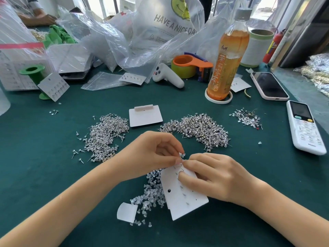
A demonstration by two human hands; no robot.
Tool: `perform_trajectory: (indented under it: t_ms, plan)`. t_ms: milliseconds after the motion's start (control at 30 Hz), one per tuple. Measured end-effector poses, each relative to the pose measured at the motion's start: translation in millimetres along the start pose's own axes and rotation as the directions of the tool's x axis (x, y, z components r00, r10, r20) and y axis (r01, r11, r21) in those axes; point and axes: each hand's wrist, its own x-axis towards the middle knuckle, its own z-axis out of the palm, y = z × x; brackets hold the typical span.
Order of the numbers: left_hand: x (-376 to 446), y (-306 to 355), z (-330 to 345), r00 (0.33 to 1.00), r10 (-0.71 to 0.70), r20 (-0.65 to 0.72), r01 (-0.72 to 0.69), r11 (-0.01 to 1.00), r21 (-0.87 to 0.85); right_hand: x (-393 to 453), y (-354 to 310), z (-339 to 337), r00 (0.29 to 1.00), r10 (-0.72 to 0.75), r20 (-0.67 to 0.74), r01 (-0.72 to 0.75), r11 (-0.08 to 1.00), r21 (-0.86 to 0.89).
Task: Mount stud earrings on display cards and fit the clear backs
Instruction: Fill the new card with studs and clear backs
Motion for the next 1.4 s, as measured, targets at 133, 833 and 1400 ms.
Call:
perform_trajectory:
  t_ms: [133, 833, 1400]
  plan:
    - [-1.8, 0.6, 2.1, 0.999, 0.0, -0.04, -0.001, 1.0, -0.011, 0.6, -0.1, -0.3, 1.0, 0.0, -0.001, 0.0, 1.0, -0.008]
    - [-1.2, -1.6, 9.1, 0.996, 0.009, -0.083, -0.004, 0.998, 0.062, -2.6, -0.2, 0.2, 1.0, -0.007, -0.008, 0.007, 1.0, -0.023]
    - [3.7, 2.9, 8.0, 1.0, 0.002, -0.022, -0.001, 0.996, 0.085, -0.8, 0.2, -1.9, 0.999, 0.031, -0.019, -0.032, 0.999, -0.044]
